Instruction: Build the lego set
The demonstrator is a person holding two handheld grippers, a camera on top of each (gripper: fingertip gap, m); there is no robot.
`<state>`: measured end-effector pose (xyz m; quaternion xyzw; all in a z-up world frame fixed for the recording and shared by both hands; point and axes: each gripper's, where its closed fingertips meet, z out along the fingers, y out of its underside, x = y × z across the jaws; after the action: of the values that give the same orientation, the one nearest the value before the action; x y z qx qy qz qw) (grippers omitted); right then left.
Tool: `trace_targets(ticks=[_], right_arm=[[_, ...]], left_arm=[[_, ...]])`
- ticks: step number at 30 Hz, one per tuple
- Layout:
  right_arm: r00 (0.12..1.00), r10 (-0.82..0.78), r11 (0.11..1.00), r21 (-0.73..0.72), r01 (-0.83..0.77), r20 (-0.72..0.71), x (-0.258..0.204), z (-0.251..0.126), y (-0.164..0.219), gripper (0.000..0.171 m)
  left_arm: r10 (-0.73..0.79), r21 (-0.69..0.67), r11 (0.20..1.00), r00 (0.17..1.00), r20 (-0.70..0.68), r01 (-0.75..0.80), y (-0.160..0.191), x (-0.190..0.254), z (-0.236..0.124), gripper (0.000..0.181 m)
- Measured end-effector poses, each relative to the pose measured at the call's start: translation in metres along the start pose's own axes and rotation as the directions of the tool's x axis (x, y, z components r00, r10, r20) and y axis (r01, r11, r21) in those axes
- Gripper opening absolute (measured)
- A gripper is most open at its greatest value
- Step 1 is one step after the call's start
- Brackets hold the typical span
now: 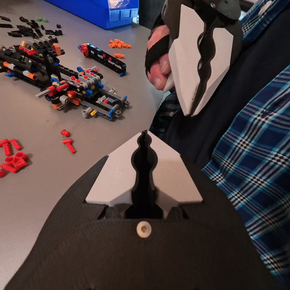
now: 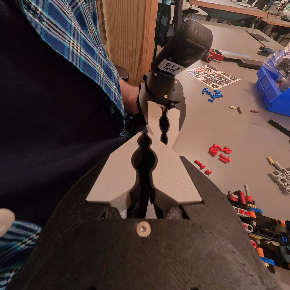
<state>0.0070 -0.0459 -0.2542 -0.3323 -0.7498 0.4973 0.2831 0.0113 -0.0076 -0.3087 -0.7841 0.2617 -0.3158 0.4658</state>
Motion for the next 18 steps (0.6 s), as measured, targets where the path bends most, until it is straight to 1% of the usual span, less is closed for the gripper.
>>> trace_targets(ticks=[1, 5, 7, 10, 13, 18], right_arm=[[1.0, 0.0, 1.0, 0.0, 0.0, -0.003, 0.0, 0.0, 0.0, 0.0], [1.0, 0.0, 1.0, -0.007, 0.0, -0.02, 0.003, -0.002, 0.001, 0.0], [0.999, -0.005, 1.0, -0.029, 0.004, -0.042, 0.005, -0.004, 0.005, 0.0], [0.996, 0.0, 0.999, -0.041, -0.004, -0.085, 0.009, -0.01, 0.006, 0.0], [0.988, -0.006, 0.997, -0.076, -0.006, -0.152, 0.017, -0.019, 0.012, 0.0], [0.969, 0.059, 0.994, -0.08, -0.08, -0.239, 0.033, -0.033, 0.022, 0.0]], left_arm=[[-0.016, 0.013, 1.0, 1.0, -0.018, 0.017, -0.001, 0.0, 0.0, 0.0], [-0.064, 0.06, 0.996, 0.996, -0.069, 0.068, -0.008, -0.001, -0.002, 0.0], [-0.052, 0.066, 0.996, 0.997, -0.06, 0.056, -0.012, -0.004, -0.006, 0.0], [-0.041, 0.109, 0.993, 0.998, -0.048, 0.046, -0.025, -0.007, -0.014, 0.0], [-0.021, 0.068, 0.997, 1.0, -0.014, 0.022, -0.023, -0.013, -0.014, 0.0], [0.063, -0.02, 0.998, 0.996, 0.059, -0.062, -0.023, -0.023, -0.011, 0.0]])
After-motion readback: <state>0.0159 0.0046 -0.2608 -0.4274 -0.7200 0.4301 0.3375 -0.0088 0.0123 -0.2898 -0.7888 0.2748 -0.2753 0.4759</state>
